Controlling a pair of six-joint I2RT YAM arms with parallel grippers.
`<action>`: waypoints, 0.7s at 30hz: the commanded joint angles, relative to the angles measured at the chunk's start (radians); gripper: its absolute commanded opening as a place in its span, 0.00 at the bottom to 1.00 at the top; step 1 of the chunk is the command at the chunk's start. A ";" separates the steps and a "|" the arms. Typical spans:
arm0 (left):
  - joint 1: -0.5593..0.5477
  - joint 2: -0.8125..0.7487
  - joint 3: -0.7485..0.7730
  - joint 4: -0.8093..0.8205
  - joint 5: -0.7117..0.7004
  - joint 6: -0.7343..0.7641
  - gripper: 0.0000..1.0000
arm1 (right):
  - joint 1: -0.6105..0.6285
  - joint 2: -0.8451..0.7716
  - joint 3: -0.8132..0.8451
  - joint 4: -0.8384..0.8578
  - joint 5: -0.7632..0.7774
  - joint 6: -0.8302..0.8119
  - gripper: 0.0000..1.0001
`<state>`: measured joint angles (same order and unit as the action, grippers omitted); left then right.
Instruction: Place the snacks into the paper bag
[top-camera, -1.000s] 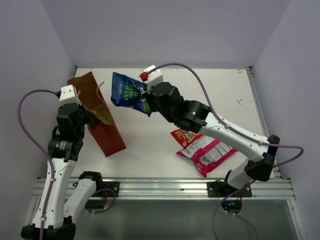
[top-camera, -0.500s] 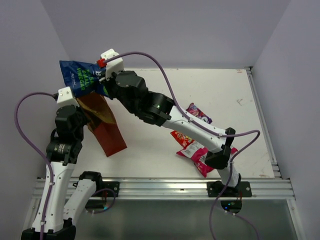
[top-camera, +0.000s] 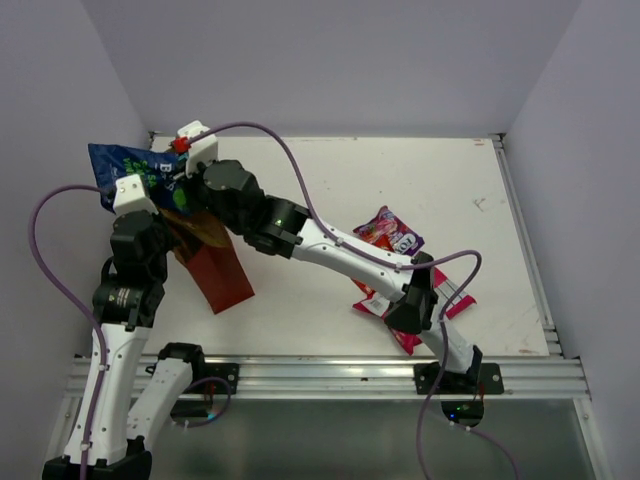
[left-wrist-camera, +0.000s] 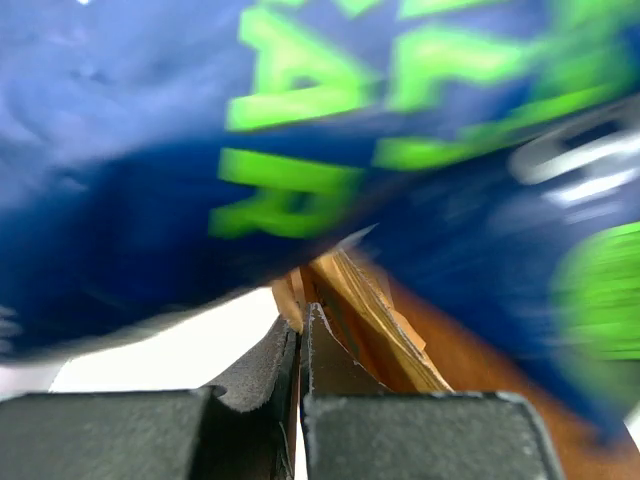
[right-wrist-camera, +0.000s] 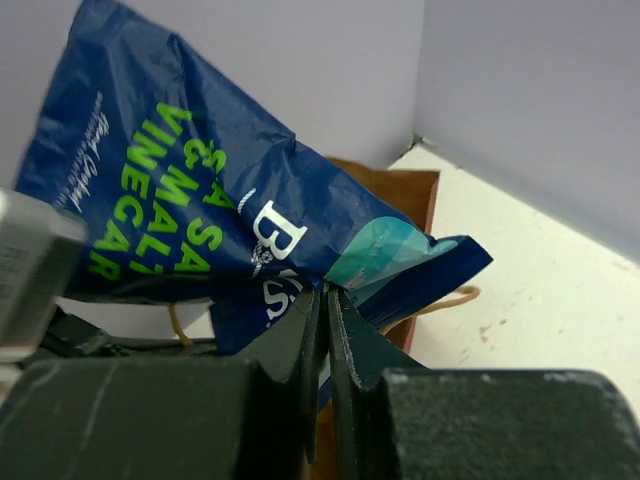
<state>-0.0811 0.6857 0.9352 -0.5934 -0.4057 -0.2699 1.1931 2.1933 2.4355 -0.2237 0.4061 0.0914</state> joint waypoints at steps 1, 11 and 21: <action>-0.006 -0.012 0.036 0.014 -0.021 -0.003 0.00 | 0.005 0.045 0.043 0.038 -0.050 0.077 0.07; -0.006 -0.018 0.030 0.018 -0.027 -0.002 0.00 | 0.005 0.071 -0.066 -0.057 0.017 0.077 0.07; -0.006 -0.043 0.033 0.001 -0.078 -0.008 0.00 | -0.027 0.068 -0.101 -0.150 0.201 -0.009 0.07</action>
<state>-0.0811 0.6563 0.9352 -0.6056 -0.4458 -0.2699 1.1893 2.2692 2.3409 -0.3298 0.5175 0.1181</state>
